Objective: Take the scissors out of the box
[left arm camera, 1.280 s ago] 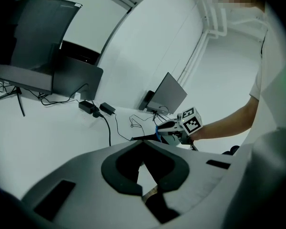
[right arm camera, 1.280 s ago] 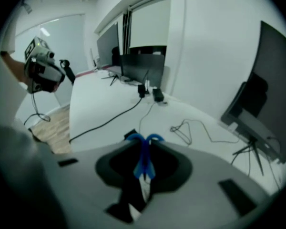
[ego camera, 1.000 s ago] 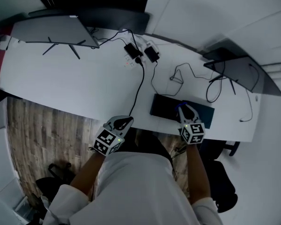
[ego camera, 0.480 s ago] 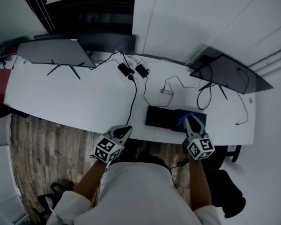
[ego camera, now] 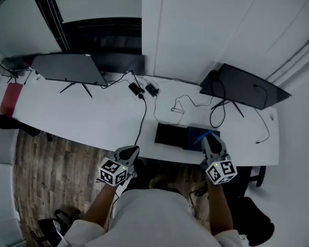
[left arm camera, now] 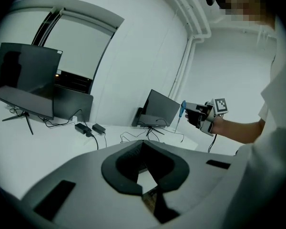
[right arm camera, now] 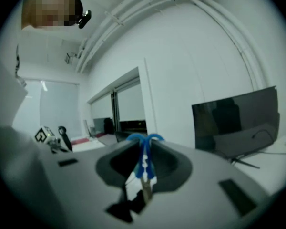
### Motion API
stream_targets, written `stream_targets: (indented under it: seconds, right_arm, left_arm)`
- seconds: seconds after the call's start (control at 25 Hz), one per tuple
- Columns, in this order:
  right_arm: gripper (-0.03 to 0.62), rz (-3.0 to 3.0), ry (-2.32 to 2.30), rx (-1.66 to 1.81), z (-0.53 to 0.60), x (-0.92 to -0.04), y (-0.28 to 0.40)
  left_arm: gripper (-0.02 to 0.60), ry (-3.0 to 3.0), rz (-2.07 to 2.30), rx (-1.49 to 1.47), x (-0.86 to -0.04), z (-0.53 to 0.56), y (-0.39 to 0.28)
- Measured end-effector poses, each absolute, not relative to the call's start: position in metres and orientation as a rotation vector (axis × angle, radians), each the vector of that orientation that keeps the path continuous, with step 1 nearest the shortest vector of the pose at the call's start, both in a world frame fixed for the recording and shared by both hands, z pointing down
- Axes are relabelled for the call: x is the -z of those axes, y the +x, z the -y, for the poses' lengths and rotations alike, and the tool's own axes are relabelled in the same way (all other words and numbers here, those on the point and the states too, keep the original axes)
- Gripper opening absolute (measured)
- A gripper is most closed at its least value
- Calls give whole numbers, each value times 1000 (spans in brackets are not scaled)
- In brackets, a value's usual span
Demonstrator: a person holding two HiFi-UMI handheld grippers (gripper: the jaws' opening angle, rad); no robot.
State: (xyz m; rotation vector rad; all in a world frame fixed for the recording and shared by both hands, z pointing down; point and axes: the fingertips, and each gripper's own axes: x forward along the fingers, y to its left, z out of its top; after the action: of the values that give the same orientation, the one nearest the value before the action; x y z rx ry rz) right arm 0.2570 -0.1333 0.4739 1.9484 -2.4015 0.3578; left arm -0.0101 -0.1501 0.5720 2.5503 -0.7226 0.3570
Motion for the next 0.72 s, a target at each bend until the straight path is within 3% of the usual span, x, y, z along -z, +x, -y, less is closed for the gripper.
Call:
stream_targets:
  seconds: [0.72]
  right_arm:
    - [94,2507,1910,-190,13,-422,268]
  left_arm:
    - [31,2568,869,-249,-524,30,-14]
